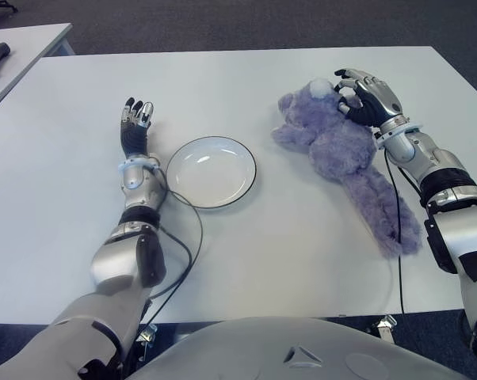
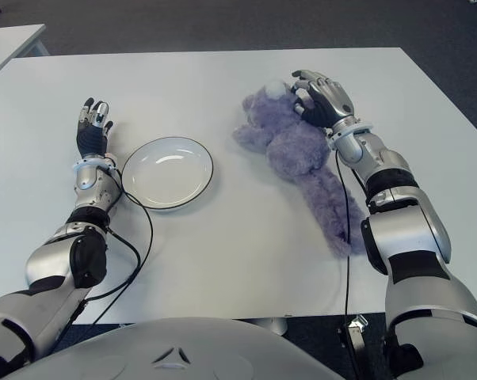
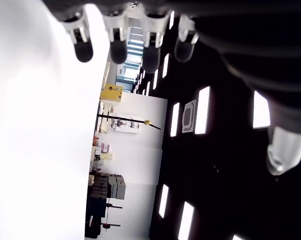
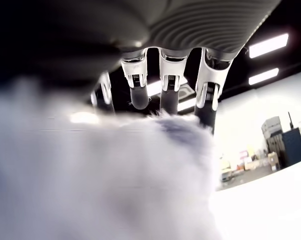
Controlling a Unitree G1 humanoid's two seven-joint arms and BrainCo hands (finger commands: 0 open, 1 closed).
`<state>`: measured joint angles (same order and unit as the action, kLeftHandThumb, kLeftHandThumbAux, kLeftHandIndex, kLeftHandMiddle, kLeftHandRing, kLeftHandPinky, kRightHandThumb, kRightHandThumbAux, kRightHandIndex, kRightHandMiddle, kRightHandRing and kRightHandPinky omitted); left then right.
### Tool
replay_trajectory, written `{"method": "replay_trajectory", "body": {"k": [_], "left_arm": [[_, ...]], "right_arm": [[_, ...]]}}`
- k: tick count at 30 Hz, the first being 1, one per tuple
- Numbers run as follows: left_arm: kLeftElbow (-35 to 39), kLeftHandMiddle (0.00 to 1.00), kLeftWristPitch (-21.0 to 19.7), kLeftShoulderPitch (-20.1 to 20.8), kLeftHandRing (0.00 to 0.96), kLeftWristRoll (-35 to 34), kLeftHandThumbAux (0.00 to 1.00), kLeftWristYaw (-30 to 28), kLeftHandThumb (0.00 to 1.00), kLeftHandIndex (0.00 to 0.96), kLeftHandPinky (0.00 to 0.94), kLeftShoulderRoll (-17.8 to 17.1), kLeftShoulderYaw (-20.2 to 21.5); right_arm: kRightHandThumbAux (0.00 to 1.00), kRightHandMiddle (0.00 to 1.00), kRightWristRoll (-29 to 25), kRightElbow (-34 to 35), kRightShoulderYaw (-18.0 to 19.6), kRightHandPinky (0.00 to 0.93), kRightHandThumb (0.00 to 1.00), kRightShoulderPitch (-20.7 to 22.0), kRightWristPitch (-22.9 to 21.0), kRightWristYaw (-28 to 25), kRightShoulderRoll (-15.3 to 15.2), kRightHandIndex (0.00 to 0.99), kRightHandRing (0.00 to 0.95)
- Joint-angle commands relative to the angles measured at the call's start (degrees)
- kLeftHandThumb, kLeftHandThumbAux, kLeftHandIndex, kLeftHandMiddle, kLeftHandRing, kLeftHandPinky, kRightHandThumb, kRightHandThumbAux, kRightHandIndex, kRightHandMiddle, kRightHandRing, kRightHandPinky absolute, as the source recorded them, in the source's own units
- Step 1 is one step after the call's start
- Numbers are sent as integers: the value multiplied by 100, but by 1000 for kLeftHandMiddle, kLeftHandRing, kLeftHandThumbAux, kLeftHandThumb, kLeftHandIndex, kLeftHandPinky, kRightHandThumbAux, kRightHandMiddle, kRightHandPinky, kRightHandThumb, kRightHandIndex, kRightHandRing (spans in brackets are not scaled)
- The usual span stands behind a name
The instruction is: Put the doll into the plate.
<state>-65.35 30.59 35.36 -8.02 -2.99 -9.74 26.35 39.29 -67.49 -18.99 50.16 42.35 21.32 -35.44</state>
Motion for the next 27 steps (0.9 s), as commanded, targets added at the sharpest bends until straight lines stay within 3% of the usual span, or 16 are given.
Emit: {"method": "replay_trajectory", "body": {"k": [1, 6, 27], "left_arm": [[-955, 108, -177, -1554, 60, -252, 521, -124, 0, 35, 0, 573, 183], [-961, 104, -191, -1548, 56, -262, 525, -133, 0, 34, 0, 577, 193], [-967, 104, -239, -1527, 56, -206, 513, -58, 0, 41, 0, 569, 154]], "right_arm": [[707, 753, -479, -174, 204, 813, 701, -100, 33, -560, 105, 439, 771], [711, 820, -760, -94, 418, 833, 701, -54, 24, -592, 57, 440, 825], [716, 859, -934, 134, 714, 830, 705, 3, -134, 156, 69, 440, 861]]}}
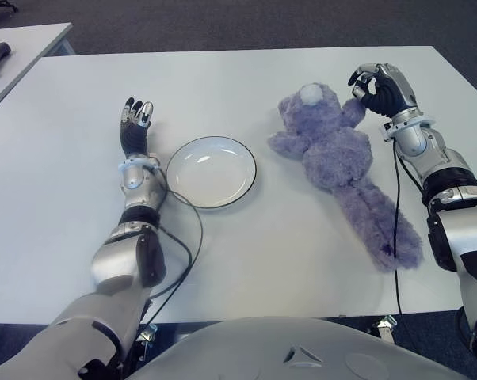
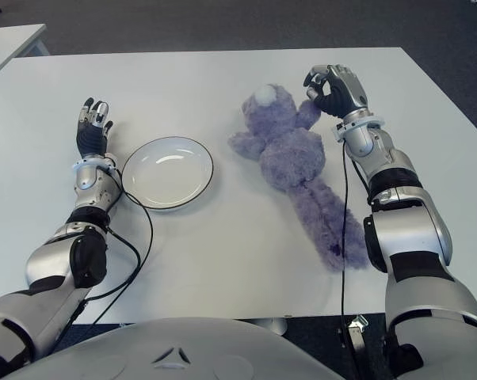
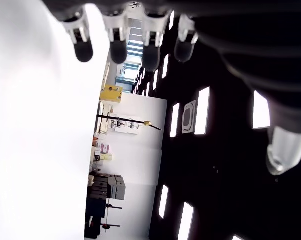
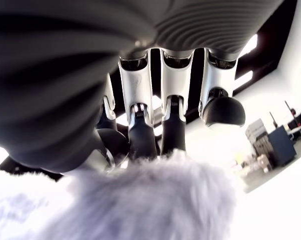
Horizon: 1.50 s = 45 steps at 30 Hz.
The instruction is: Put the doll into the plate.
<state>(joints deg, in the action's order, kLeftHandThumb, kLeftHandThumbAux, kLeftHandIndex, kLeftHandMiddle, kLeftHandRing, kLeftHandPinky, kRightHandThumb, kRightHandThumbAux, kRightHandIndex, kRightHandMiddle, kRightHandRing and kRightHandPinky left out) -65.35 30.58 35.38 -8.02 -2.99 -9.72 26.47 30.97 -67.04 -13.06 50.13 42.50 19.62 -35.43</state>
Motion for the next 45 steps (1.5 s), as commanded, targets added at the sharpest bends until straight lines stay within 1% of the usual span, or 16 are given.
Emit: {"method": "replay_trajectory", "body": {"k": [1, 14, 15, 16, 18, 19, 20, 21, 22, 23, 24, 26, 27, 31, 37, 45], "left_arm": [[-968, 104, -239, -1528, 55, -208, 515, -62, 0, 41, 0, 567, 143], [-971, 103, -264, -1511, 53, -242, 513, -60, 0, 38, 0, 586, 173], [-970, 103, -259, -1511, 53, -243, 511, -60, 0, 36, 0, 589, 174], [-969, 104, -251, -1512, 53, -243, 510, -59, 0, 34, 0, 591, 174], [-968, 104, -244, -1513, 54, -242, 508, -56, 0, 34, 0, 593, 173], [-967, 104, -240, -1514, 54, -240, 508, -53, 0, 34, 0, 594, 172], [-969, 105, -241, -1514, 54, -241, 508, -49, 0, 33, 0, 592, 174], [-969, 105, -242, -1514, 55, -240, 503, -46, 0, 34, 0, 591, 174], [-970, 105, -250, -1511, 55, -234, 502, -35, 0, 34, 0, 589, 168], [-971, 105, -253, -1510, 55, -229, 503, -31, 0, 34, 0, 590, 164], [-970, 106, -253, -1509, 57, -226, 505, -29, 0, 35, 0, 592, 161], [-971, 106, -251, -1510, 57, -224, 505, -27, 0, 36, 0, 596, 159], [-971, 107, -250, -1509, 57, -223, 506, -26, 0, 38, 0, 598, 158], [-973, 105, -252, -1506, 54, -215, 506, -10, 0, 40, 0, 601, 152], [-974, 102, -277, -1498, 51, -217, 514, -18, 0, 39, 0, 607, 150], [-979, 104, -266, -1497, 55, -207, 509, -5, 0, 39, 0, 607, 146]], "right_arm": [[716, 860, -108, 98, 136, 828, 704, 4, -155, 352, 73, 440, 860], [715, 849, -252, 163, 240, 812, 704, 2, -56, 288, 84, 440, 846], [717, 787, -256, 171, 239, 736, 701, 3, -27, 261, 76, 436, 781], [718, 692, -253, 182, 233, 637, 694, 2, 18, 230, 62, 431, 676], [719, 615, -250, 195, 227, 559, 689, -1, 61, 198, 49, 426, 590], [719, 609, -249, 201, 221, 553, 689, -4, 85, 184, 41, 426, 584], [720, 538, -196, 217, 178, 479, 683, -5, 145, 200, 12, 421, 504], [723, 396, -158, 230, 146, 343, 674, -4, 189, 210, -10, 409, 369], [723, 371, -69, 257, 80, 320, 672, -6, 246, 248, -43, 408, 347], [578, 293, 75, 325, -22, 235, 369, -14, 310, 313, -84, 227, 270], [528, 230, 170, 372, -89, 171, 274, -21, 348, 357, -110, 138, 210], [513, 212, 306, 420, -181, 152, 245, -23, 403, 430, -156, 112, 192], [504, 183, 351, 424, -208, 117, 235, -20, 421, 460, -174, 88, 161], [488, 118, 568, 438, -343, 69, 219, 4, 483, 635, -252, 44, 97], [473, 50, 736, 500, -475, 42, 217, 25, 508, 765, -272, 3, 44], [430, 4, 821, 738, -601, 58, 226, 20, 561, 563, -294, 0, 17]]}}
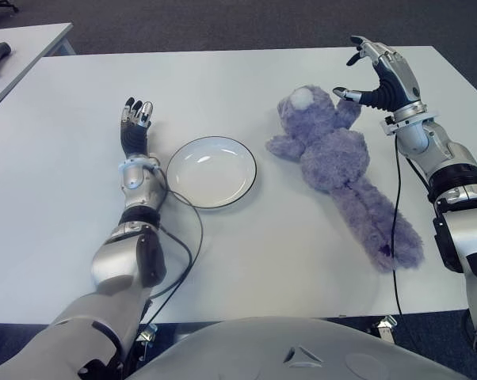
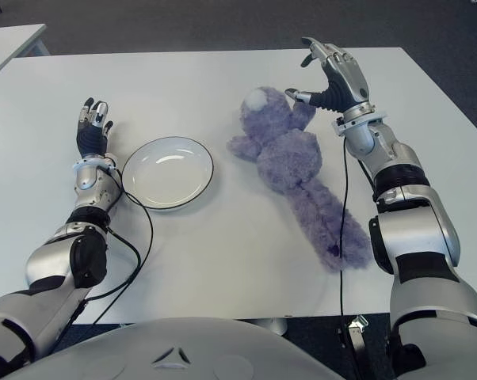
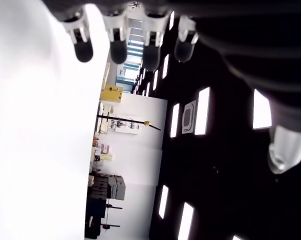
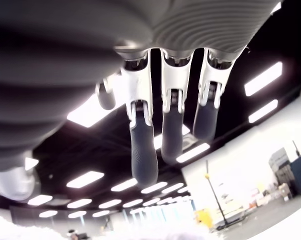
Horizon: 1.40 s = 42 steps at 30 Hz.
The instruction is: Put the doll into the plate.
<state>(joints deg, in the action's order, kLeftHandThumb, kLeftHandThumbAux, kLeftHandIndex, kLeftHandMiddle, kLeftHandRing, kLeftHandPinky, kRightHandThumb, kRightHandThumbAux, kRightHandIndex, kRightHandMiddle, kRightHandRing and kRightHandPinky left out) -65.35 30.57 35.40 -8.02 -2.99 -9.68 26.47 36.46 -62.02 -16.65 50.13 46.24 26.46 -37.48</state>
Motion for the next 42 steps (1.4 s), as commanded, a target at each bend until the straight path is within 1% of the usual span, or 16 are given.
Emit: {"method": "replay_trajectory", "body": {"k": [1, 7, 10, 15, 24, 27, 32, 34, 36, 37, 42], "left_arm": [[-979, 104, -259, -1500, 56, -202, 506, -2, 0, 41, 0, 603, 140], [-980, 104, -238, -1505, 54, -119, 498, 65, 0, 44, 0, 606, 66], [-980, 104, -239, -1503, 53, -104, 499, 78, 0, 46, 0, 608, 46], [-974, 107, -232, -1500, 54, -110, 500, 82, 0, 46, 0, 618, 38], [-964, 115, -234, -1488, 64, -141, 502, 123, 0, 50, 0, 651, 61], [-964, 109, -235, -1491, 59, -118, 505, 143, 0, 51, 0, 649, 41], [-963, 105, -211, -1502, 55, -108, 505, 132, 0, 47, 0, 651, 30], [-962, 106, -204, -1503, 56, -108, 505, 137, 0, 43, 0, 652, 29], [-962, 107, -201, -1504, 56, -111, 505, 143, 0, 42, 0, 654, 31], [-961, 108, -198, -1505, 57, -115, 503, 145, 0, 41, 0, 656, 33], [-957, 109, -192, -1505, 58, -116, 504, 155, 0, 42, 0, 663, 33]], "right_arm": [[425, 1, 288, 274, -260, 89, 230, 15, 193, -135, -98, 0, 22], [415, 0, 388, 406, -364, 119, 242, 4, 136, -207, -125, 0, 33], [408, 0, 400, 450, -381, 103, 242, -9, 74, -291, -89, 0, 31], [402, 0, 417, 459, -447, 124, 258, 0, 6, -356, -23, 3, 36], [386, 4, 568, 415, -607, 124, 249, 24, -51, -267, 110, 42, 43], [379, 2, 605, 401, -651, 153, 233, 0, -60, -252, 142, 29, 49], [381, 2, 623, 361, -696, 167, 230, -8, -26, -242, 164, 21, 58], [388, 5, 627, 343, -717, 150, 238, -10, -10, -244, 173, 27, 61], [390, 6, 638, 326, -751, 155, 238, -16, -6, -275, 180, 27, 63], [399, 4, 650, 318, -777, 136, 245, -20, -6, -300, 181, 28, 59], [413, 2, 701, 310, -867, 157, 244, -39, -16, -316, 174, 18, 61]]}}
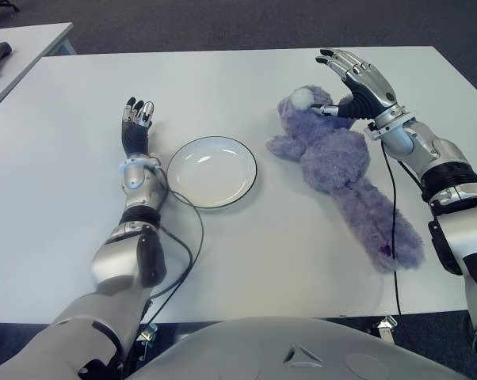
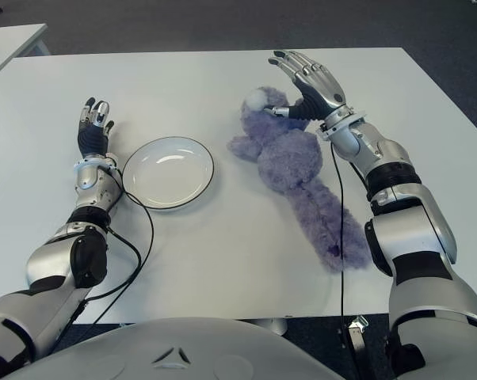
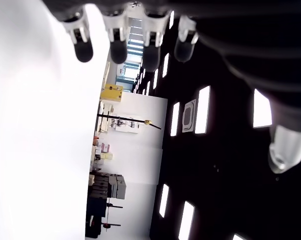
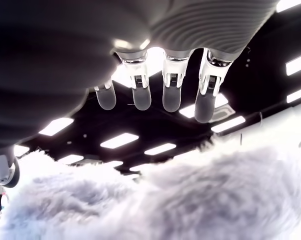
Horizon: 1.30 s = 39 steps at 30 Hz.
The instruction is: Put the doll into the plate.
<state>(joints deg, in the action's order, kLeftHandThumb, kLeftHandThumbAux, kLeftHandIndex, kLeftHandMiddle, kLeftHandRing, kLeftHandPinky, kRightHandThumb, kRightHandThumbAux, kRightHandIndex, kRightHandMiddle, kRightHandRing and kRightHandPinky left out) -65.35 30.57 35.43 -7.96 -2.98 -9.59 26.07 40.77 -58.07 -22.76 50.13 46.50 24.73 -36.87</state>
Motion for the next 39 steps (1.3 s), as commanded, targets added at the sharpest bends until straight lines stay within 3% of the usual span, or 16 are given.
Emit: {"method": "replay_trajectory", "body": {"k": [1, 16, 21, 22, 25, 30, 39], "left_arm": [[-957, 109, -192, -1508, 57, -121, 505, 155, 0, 42, 0, 655, 72], [-962, 107, -235, -1502, 57, -116, 509, 164, 0, 45, 0, 630, 63], [-964, 105, -237, -1501, 55, -73, 510, 219, 0, 49, 0, 611, 28], [-965, 107, -240, -1500, 58, -72, 510, 220, 0, 50, 0, 609, 26], [-967, 109, -240, -1497, 59, -67, 511, 234, 0, 52, 0, 608, 20], [-973, 111, -245, -1485, 61, -71, 509, 246, 0, 56, 0, 616, 23], [-981, 116, -250, -1467, 68, -80, 495, 251, 0, 60, 0, 641, 31]], "right_arm": [[415, 3, 274, -85, -270, 170, 243, -41, -46, -136, 112, 15, 64], [452, 12, 347, -204, -493, 228, 310, -67, -95, -81, 213, 9, 96], [456, 16, 398, -181, -562, 209, 329, -19, -71, -11, 245, 15, 104], [455, 14, 417, -172, -576, 253, 327, -3, -73, 3, 251, 14, 111], [452, 11, 487, -136, -620, 243, 326, 72, -56, 34, 267, 11, 112], [452, 4, 518, -90, -654, 148, 324, 167, -24, 1, 287, 25, 78], [452, 0, 528, 33, -761, 133, 313, 270, -59, -245, 286, 35, 54]]}}
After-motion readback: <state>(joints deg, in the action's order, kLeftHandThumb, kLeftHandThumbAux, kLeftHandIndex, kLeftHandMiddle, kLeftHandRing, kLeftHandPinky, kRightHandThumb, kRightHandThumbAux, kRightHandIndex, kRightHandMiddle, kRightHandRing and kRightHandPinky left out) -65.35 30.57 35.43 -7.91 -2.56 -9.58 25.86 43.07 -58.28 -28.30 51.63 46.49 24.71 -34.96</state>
